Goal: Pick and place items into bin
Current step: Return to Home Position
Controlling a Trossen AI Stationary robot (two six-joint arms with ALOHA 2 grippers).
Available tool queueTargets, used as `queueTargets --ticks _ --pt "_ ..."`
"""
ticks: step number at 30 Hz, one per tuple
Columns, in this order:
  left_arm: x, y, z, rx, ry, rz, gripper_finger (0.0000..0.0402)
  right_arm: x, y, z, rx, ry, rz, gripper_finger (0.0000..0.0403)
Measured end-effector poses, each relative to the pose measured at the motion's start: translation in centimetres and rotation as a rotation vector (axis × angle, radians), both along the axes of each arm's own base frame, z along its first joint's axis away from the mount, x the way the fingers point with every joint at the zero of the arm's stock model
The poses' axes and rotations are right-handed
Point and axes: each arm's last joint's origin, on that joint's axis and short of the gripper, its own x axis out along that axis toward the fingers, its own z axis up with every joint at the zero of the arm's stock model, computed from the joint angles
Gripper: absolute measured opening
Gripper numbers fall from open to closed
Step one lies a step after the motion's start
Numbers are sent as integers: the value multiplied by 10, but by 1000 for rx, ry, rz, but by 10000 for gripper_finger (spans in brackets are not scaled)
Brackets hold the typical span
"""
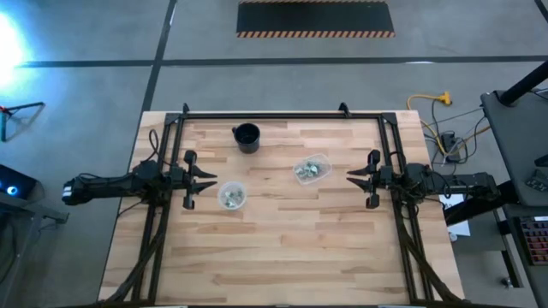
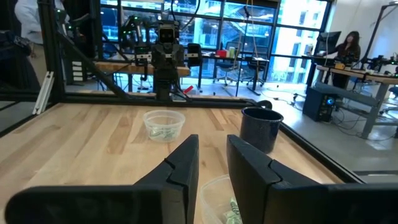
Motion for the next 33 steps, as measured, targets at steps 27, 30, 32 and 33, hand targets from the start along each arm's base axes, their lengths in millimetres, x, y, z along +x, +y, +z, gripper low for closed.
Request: queueTargets --ticks 27,30,32,33 --pt "0 0 0 0 1 0 66 0 0 0 0 0 0 76" --pt "0 0 0 0 1 0 66 0 0 0 0 0 0 80" --pt "0 0 0 0 1 0 66 0 0 0 0 0 0 80" --pt "0 0 0 0 0 0 66 0 0 0 0 0 0 79"
